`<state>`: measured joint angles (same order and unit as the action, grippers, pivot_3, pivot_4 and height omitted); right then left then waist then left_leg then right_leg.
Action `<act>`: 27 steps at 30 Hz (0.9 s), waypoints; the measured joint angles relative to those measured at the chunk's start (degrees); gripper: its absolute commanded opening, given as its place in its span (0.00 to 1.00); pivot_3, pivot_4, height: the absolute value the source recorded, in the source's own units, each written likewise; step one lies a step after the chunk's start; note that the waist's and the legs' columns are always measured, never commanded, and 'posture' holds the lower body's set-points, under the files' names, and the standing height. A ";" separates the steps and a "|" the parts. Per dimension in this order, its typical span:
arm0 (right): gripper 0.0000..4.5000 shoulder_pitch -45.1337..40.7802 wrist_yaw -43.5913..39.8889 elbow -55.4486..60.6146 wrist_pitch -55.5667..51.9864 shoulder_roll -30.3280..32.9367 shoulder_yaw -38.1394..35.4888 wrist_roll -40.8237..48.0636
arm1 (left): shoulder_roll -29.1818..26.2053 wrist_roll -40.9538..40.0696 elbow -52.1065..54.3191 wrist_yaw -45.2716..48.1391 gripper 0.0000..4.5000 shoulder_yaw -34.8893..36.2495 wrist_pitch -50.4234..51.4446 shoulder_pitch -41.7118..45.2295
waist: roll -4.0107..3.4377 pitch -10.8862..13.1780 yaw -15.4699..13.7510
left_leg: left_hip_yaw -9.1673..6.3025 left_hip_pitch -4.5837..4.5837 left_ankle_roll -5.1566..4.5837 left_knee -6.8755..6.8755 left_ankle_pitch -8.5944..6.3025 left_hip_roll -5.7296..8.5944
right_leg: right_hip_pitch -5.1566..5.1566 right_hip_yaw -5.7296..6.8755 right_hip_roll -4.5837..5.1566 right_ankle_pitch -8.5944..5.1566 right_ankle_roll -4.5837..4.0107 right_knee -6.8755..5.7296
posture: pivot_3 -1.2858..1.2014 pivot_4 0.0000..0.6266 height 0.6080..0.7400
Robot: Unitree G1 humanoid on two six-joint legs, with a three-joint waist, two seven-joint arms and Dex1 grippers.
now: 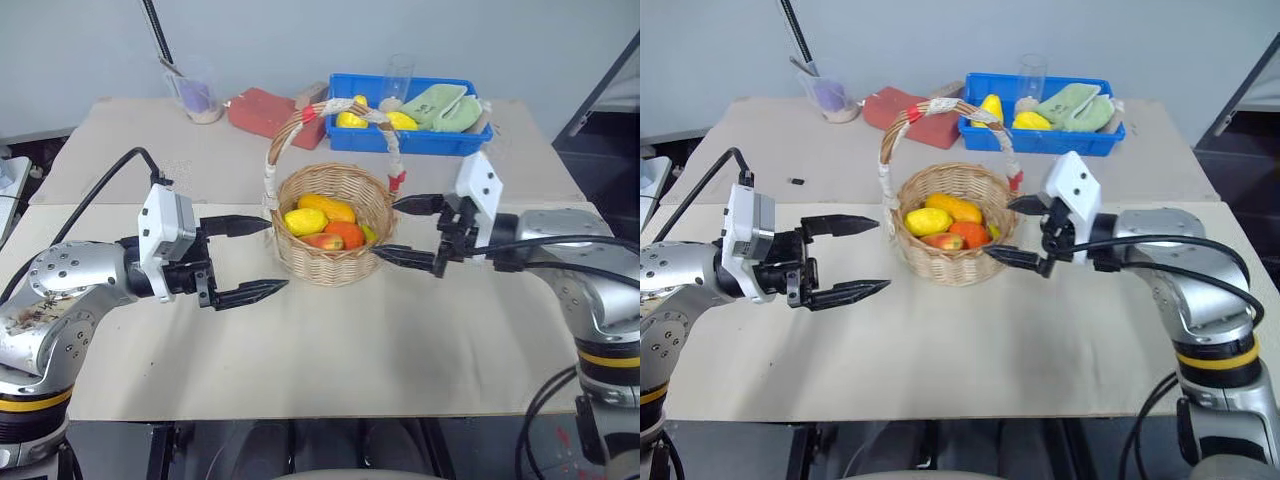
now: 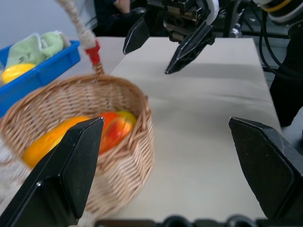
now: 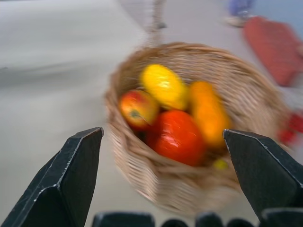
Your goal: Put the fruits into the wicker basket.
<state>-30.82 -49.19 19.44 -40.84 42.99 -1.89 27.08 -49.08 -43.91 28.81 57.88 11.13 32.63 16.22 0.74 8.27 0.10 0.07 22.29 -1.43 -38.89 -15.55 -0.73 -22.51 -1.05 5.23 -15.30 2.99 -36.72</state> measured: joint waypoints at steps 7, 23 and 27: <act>1.00 -5.59 8.31 -14.18 7.44 -9.00 -0.73 -5.73 | -0.07 -1.18 0.39 0.22 1.00 -0.14 0.33 1.25 | 0.00 0.00 0.97 | 0.01 -0.06 0.07 0.11 0.04 -0.05 | -0.13 -0.08 -0.11 -0.07 -0.12 -0.10 | 0.52 0.24 1.00; 0.28 -13.83 7.11 -33.50 15.41 -17.61 1.86 -9.60 | -0.04 0.06 -0.01 0.65 1.00 -1.16 -0.02 1.73 | -0.01 0.01 0.75 | 0.01 0.06 0.11 0.11 0.07 -0.04 | -0.24 -0.02 -0.07 -0.07 -0.12 -0.33 | 0.52 0.24 1.00; 0.01 -13.82 6.61 -33.17 15.40 -17.67 1.97 -10.12 | 0.00 1.02 -0.42 1.12 1.00 -1.21 -0.15 1.76 | -0.01 0.01 0.72 | 0.02 0.07 0.12 0.10 0.07 -0.03 | -0.24 -0.02 -0.06 -0.07 -0.12 -0.33 | 0.52 0.24 1.00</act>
<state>-44.64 -42.58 -13.73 -25.44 25.32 0.08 16.95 -49.08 -42.89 28.39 59.00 9.93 32.48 17.98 0.72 8.28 0.82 0.09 22.36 -1.31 -38.79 -15.48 -0.76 -22.76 -1.08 5.17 -15.36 2.87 -37.05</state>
